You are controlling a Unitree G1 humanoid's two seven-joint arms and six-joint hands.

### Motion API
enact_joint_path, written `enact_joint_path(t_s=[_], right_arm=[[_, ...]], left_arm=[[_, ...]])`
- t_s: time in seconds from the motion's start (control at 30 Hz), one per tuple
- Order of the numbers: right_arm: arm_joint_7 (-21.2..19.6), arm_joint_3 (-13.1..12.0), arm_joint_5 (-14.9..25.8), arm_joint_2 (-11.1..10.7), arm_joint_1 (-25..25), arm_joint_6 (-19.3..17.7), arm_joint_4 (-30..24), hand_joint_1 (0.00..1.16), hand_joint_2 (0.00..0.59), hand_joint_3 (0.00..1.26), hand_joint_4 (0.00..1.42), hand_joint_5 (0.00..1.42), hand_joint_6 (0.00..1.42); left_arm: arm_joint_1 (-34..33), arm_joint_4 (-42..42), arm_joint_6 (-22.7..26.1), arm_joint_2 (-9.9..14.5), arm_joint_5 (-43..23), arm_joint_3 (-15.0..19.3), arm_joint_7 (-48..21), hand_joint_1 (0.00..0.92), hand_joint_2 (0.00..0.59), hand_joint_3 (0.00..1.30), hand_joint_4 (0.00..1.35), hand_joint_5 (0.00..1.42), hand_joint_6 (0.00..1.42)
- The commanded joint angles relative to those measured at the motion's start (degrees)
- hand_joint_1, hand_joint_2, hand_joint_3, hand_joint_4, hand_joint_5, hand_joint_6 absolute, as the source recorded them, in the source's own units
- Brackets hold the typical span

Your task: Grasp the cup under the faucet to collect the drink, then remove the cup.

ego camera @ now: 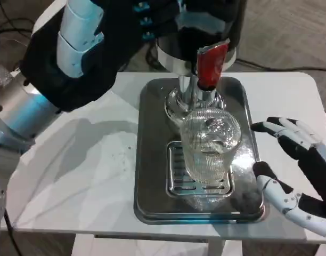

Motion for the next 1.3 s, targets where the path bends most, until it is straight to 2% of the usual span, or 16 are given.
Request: enact_joint_path(t_s=[0.03,0.2,0.73,0.87,1.03,1.3], right_arm=[[-0.78,-0.18,-0.26,0.12,0.39,-0.08,-0.2,0.22,0.492,0.17,0.07,0.04,0.25],[-0.61,-0.12,-0.34,0.03,-0.27,0.21,0.17,0.23,0.492,0.17,0.07,0.04,0.25],[-0.68,-0.35,-0.15,0.04,-0.48,0.55,0.39,0.19,0.494,0.18,0.08,0.04,0.25],[-0.69,-0.61,-0.02,-0.01,-0.57,0.61,0.43,0.18,0.495,0.18,0.08,0.04,0.23],[-0.75,-1.08,0.17,0.02,-0.29,0.57,0.27,0.17,0.494,0.18,0.08,0.04,0.23],[-0.81,-1.5,0.26,0.21,0.29,0.52,0.04,0.16,0.495,0.18,0.09,0.05,0.23]], left_arm=[[-0.84,0.11,-2.47,-1.35,1.76,0.15,-0.27,0.0,0.099,0.34,0.3,0.38,0.39],[-0.76,0.67,-4.53,-2.82,3.29,-0.25,-0.5,0.0,0.099,0.34,0.3,0.37,0.39],[1.82,3.94,-9.22,-5.86,9.49,-5.35,-3.59,0.0,0.094,0.39,0.35,0.35,0.36],[2.38,4.71,-11.28,-6.7,11.16,-6.09,-3.84,0.0,0.096,0.38,0.32,0.3,0.33],[2.81,5.42,-15.47,-8.28,13.18,-6.21,-3.37,0.0,0.107,0.33,0.23,0.23,0.29],[2.72,5.8,-18.7,-9.29,13.54,-6.03,-3.15,0.0,0.112,0.3,0.2,0.22,0.27]])
